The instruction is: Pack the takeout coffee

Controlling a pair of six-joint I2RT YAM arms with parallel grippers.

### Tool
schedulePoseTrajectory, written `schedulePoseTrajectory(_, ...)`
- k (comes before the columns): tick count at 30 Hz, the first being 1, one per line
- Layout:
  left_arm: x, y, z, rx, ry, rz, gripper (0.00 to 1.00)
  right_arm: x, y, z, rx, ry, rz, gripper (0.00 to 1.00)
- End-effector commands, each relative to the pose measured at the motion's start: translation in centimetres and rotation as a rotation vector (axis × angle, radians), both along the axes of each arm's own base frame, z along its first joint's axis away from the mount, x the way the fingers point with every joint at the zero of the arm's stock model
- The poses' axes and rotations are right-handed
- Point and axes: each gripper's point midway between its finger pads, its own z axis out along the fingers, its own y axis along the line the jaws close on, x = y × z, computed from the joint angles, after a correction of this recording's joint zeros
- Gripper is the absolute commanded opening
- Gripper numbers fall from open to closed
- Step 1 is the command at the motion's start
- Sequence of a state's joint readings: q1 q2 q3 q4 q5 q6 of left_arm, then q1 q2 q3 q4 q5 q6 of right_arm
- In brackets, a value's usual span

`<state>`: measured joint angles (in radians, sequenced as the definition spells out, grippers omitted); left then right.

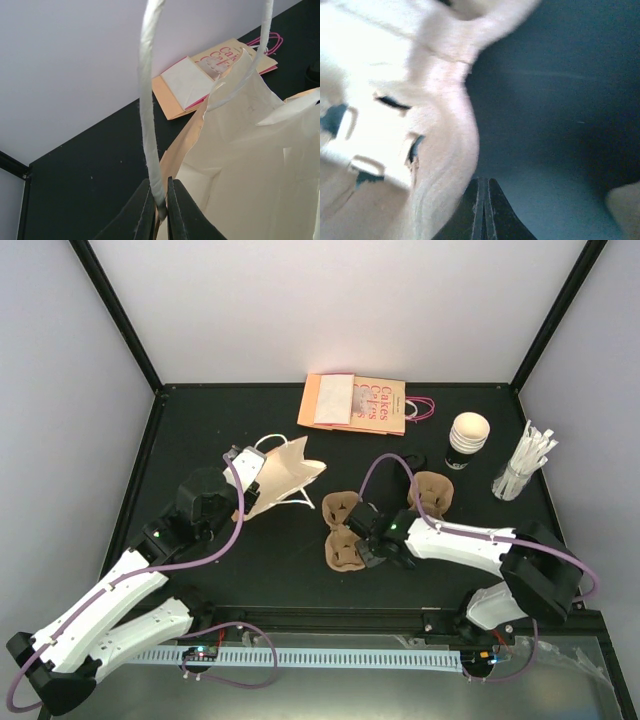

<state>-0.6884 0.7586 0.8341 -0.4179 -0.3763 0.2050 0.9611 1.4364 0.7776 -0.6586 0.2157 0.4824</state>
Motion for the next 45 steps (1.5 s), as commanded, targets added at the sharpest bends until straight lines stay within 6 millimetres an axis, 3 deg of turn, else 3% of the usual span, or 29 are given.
schedulePoseTrajectory(1, 0.1, 0.1, 0.9, -0.022, -0.029, 0.003, 0.09, -1.6, 5.6, 1.4, 0.183, 0.023, 0.120, 0.01)
schedulePoseTrajectory(4, 0.1, 0.1, 0.9, -0.020, -0.027, 0.003, 0.09, -3.1, 8.6, 2.8, 0.309, 0.045, 0.215, 0.01)
schedulePoseTrajectory(7, 0.1, 0.1, 0.9, -0.021, -0.028, 0.004, 0.09, -3.7, 9.9, 4.1, 0.393, 0.050, 0.265, 0.01)
schedulePoseTrajectory(12, 0.1, 0.1, 0.9, -0.020, -0.029, 0.003, 0.09, -2.9, 8.7, 5.1, 0.345, -0.021, 0.277, 0.06)
schedulePoseTrajectory(15, 0.1, 0.2, 1.0, -0.020, -0.031, 0.007, 0.09, -2.4, 8.2, 6.9, 0.351, -0.086, 0.297, 0.13)
schedulePoseTrajectory(18, 0.1, 0.2, 1.1, -0.023, -0.034, 0.011, 0.09, -2.0, 8.6, 8.9, 0.392, -0.166, 0.347, 0.32)
schedulePoseTrajectory(22, 0.1, 0.3, 1.2, -0.026, -0.035, 0.012, 0.09, -1.1, 9.4, 10.5, 0.388, -0.249, 0.417, 0.81)
schedulePoseTrajectory(24, 0.1, 0.4, 1.2, -0.026, -0.035, 0.015, 0.09, -0.5, 9.9, 10.3, 0.348, -0.266, 0.455, 0.89)
schedulePoseTrajectory(32, 0.2, 1.2, 1.2, -0.020, -0.044, 0.053, 0.09, 1.0, 11.4, 5.9, 0.104, -0.202, 0.614, 0.89)
schedulePoseTrajectory(36, 0.5, 2.3, 1.3, -0.019, -0.052, 0.114, 0.09, 1.4, 12.0, 5.0, 0.096, -0.190, 0.640, 0.91)
schedulePoseTrajectory(45, 0.4, 4.7, 2.4, -0.057, -0.095, 0.216, 0.09, 2.7, 11.3, 3.2, 0.122, -0.146, 0.589, 0.89)
